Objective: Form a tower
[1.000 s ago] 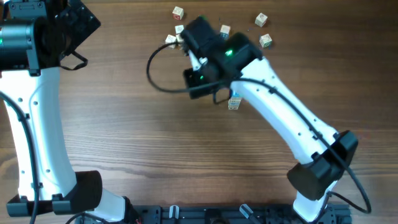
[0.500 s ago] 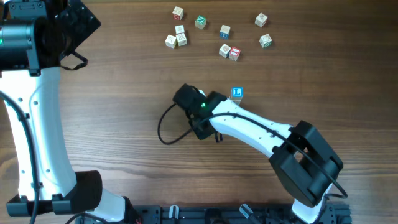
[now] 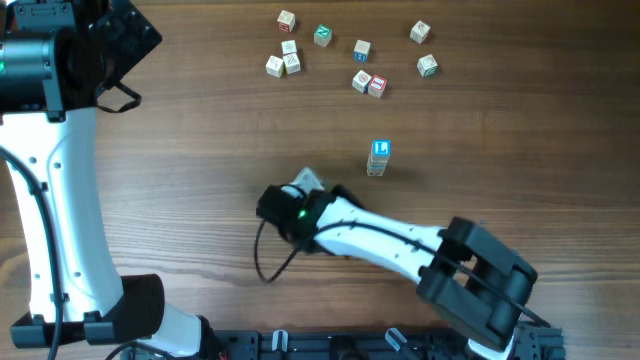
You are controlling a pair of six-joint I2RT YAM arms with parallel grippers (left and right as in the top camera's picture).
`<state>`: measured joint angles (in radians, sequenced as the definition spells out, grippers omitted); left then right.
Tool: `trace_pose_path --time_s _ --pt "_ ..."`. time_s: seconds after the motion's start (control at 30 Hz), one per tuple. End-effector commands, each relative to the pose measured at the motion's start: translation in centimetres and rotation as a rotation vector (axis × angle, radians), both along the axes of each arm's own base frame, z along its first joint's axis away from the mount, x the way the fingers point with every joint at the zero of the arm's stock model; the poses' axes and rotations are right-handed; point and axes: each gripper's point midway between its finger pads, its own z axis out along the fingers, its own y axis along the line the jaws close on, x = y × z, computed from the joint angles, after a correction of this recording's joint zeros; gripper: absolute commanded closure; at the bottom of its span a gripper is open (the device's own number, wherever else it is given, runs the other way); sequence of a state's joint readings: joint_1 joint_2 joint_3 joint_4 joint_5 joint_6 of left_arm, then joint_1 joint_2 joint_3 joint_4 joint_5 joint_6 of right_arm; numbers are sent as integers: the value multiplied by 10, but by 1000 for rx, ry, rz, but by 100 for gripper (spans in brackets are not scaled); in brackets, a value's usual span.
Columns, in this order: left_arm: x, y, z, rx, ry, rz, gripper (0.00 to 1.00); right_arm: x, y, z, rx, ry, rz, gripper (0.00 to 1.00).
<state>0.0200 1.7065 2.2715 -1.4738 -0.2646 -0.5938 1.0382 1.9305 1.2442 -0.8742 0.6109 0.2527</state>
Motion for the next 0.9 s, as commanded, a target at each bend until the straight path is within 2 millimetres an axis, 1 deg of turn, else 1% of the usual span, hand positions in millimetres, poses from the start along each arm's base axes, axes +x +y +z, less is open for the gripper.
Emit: trace_pose_path --time_s 0.0,0.07,0.1,0.17,0.2,0.27,0.4,0.53,0.63,0.87 --pt "-5 4 11 5 -34 25 0 -1 1 -4 59 -30 -100 96" --pt "-5 4 11 5 -34 25 0 0 -4 -10 24 -37 -105 95" --pt "-5 4 11 5 -34 25 0 2 -8 -16 -19 -53 -103 95" --pt "-5 4 11 5 -34 25 0 6 -19 -33 -111 -77 -102 96" --pt "-5 4 11 5 -34 25 0 7 -21 -36 -131 -91 -105 95" --pt "-5 4 11 5 -34 25 0 13 -25 -34 -155 -136 -114 95" --pt "-5 4 11 5 -34 25 0 30 -26 -35 -105 -171 -156 95" --pt "-5 4 11 5 -34 25 0 43 -36 -29 -118 -217 -186 95" --pt "-5 4 11 5 -34 25 0 46 -37 -29 -126 -215 -177 95" --pt "-5 4 11 5 -34 25 0 54 -40 -21 -176 -253 -138 95"
